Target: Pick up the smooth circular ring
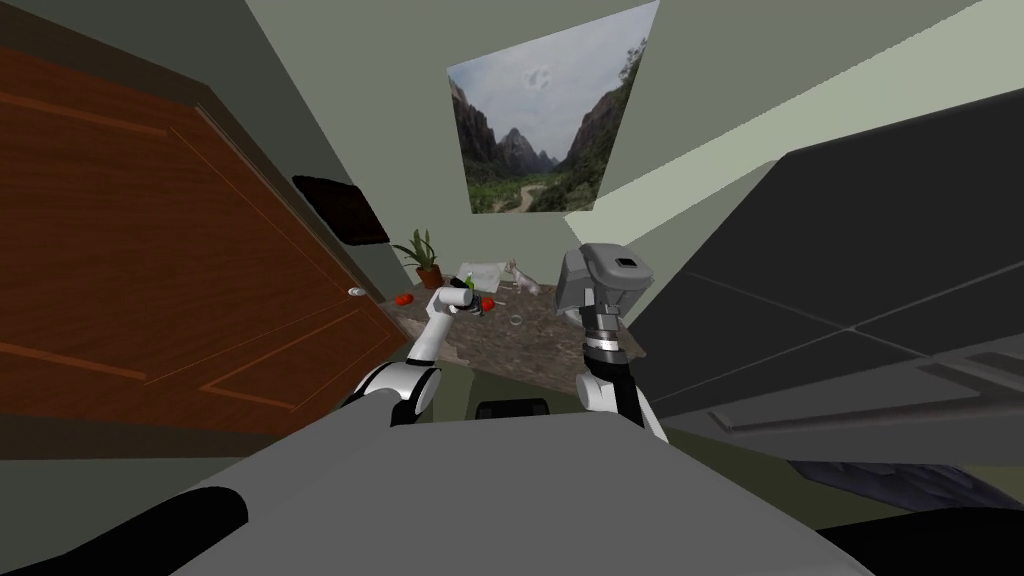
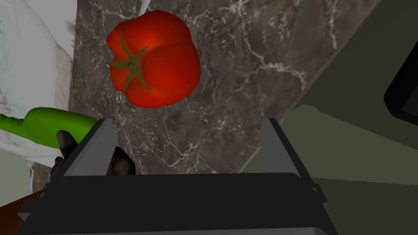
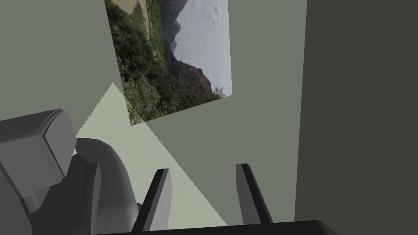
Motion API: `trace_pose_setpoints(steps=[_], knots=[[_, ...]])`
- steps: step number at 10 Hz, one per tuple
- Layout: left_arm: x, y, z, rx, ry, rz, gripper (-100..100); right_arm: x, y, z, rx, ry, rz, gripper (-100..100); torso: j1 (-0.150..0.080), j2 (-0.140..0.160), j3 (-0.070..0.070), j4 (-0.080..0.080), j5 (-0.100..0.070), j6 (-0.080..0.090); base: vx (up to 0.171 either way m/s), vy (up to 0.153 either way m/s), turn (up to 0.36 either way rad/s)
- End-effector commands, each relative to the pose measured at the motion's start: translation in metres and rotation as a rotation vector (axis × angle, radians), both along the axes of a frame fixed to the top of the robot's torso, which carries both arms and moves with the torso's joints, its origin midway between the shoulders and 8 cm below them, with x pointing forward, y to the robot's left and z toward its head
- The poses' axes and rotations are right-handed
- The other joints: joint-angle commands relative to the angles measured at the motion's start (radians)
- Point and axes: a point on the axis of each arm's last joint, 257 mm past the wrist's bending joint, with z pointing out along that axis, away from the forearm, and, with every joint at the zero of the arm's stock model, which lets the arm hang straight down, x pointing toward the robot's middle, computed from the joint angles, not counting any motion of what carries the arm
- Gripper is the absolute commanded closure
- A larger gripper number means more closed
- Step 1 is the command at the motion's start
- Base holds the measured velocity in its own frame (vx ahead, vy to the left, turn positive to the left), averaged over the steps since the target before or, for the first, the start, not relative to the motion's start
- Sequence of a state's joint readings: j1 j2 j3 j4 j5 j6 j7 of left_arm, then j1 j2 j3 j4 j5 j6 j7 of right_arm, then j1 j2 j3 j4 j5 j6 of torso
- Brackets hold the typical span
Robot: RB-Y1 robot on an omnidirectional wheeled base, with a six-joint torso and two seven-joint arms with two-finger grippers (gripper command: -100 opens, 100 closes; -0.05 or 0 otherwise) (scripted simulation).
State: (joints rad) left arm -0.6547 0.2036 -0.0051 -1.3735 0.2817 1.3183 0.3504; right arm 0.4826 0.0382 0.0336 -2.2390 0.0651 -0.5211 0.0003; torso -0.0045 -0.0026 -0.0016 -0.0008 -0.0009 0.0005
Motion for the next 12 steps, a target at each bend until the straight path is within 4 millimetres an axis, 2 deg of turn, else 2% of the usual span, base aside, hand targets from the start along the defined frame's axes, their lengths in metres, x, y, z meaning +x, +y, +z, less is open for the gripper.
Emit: trace_pose_setpoints(steps=[1,2,3,6,7,8,9,12], knots=[[-0.007,-0.004,-0.006,0.0,0.05,0.004,-100,0.0,0.0,0.0,0.0,0.0,0.0,0,0.0,0.0,0.0,0.0,0.0,0.0,0.05,-0.056,0.012],[-0.012,-0.014,-0.012,-0.007,0.101,0.009,-100,0.0,0.0,0.0,0.0,0.0,0.0,0,0.0,0.0,0.0,0.0,0.0,0.0,0.053,-0.059,0.019],[-0.015,-0.013,-0.014,-0.003,0.116,0.009,-100,0.0,0.0,0.0,0.0,0.0,0.0,0,0.0,-0.001,0.0,0.0,0.0,0.0,0.041,-0.062,0.007],[-0.033,-0.033,-0.028,-0.009,0.234,0.015,-100,0.0,0.0,0.0,0.0,0.0,0.0,0,0.0,0.0,0.0,0.0,0.0,0.0,0.055,-0.066,0.012],[-0.034,-0.033,-0.029,-0.007,0.241,0.015,-100,0.0,0.0,0.0,0.0,0.0,0.0,0,0.0,-0.001,0.0,0.0,0.0,0.0,0.044,-0.051,0.008],[-0.045,-0.043,-0.036,-0.007,0.3,0.016,-100,0.0,0.0,0.0,0.0,0.0,0.0,0,0.001,0.0,0.0,0.0,0.0,0.0,0.036,-0.058,0.007],[-0.045,-0.043,-0.036,-0.007,0.3,0.016,-100,0.0,0.0,0.0,0.0,0.0,0.0,0,0.0,0.001,0.0,0.0,0.0,0.0,0.032,-0.047,0.004],[-0.081,-0.08,-0.057,-0.007,0.458,0.004,-100,0.0,0.0,0.0,0.0,0.0,0.0,0,-0.001,-0.001,0.0,0.0,0.0,0.0,0.06,-0.071,0.005]])
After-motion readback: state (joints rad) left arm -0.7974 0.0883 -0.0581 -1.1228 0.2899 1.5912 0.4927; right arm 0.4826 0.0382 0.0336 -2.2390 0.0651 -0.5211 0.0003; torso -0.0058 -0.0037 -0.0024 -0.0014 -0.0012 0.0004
